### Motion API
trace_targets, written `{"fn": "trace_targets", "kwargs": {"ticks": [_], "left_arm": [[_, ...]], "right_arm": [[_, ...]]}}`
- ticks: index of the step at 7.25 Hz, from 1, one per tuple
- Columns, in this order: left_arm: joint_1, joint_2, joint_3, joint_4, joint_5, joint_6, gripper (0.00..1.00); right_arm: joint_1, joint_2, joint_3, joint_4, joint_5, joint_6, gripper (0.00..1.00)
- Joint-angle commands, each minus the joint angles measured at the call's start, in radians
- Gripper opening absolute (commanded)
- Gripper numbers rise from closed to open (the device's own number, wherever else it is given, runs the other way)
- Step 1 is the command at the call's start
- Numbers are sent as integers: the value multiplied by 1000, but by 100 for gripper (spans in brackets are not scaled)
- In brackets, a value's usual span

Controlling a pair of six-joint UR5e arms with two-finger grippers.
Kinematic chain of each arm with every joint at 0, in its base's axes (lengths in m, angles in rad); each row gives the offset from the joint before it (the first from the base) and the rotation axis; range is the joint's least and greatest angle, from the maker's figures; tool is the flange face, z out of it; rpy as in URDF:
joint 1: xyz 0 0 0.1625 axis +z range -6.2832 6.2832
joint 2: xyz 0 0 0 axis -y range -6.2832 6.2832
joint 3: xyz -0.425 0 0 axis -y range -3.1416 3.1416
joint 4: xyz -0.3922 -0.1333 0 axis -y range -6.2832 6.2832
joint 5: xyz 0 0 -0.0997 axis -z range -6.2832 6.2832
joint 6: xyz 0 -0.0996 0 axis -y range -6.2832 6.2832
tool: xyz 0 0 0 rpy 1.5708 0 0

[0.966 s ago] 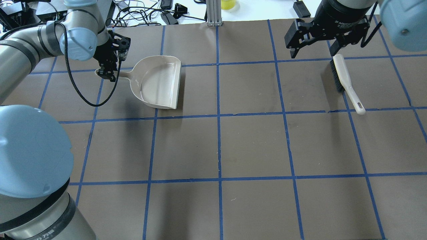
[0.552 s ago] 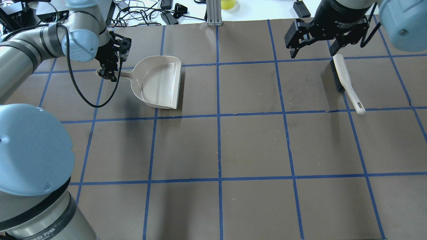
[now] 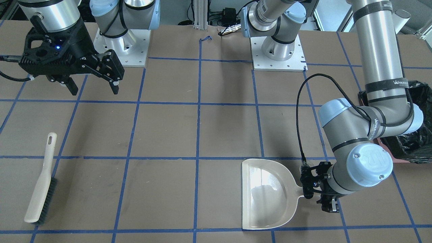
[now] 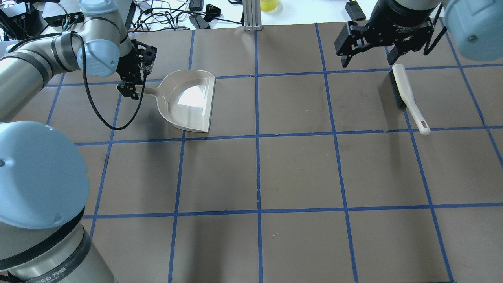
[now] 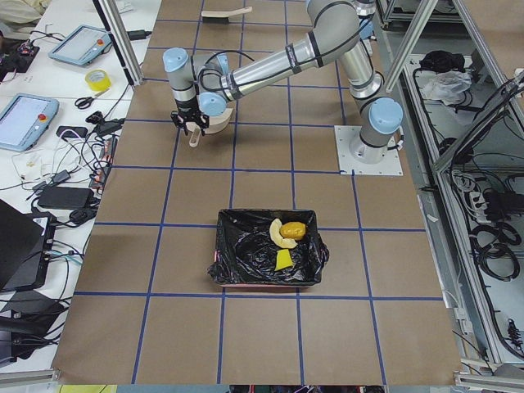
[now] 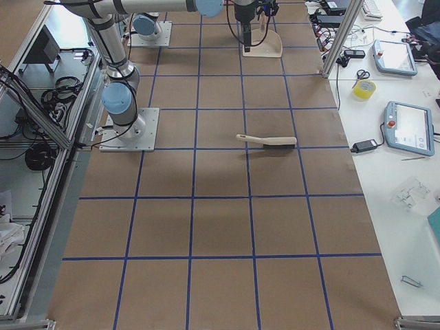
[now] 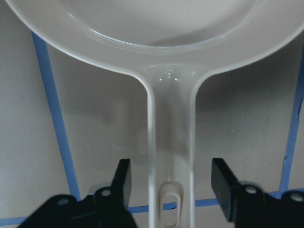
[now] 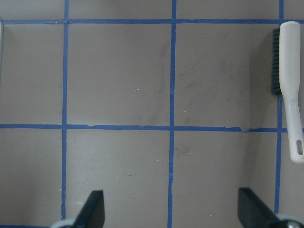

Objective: Sweep and dump trash into bin

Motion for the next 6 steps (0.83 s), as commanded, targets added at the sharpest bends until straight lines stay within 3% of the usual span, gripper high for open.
{"fn": "trace_targets", "kwargs": {"ticks": [1,3,5,6], "left_arm": [[-48,61,72,-106,-12,-141,69],[-110,146,134,-267,-51,-347,69],[-118,272,115,-387,-88,-600,70],[-118,317,99,-417,-99,-756,79]], "right_arm": [[2,0,0,1,0,0,100],[0,0,0,0,0,-4,100],[2,0,0,1,0,-6,100],[0,0,2,1,-1,-6,100]]}}
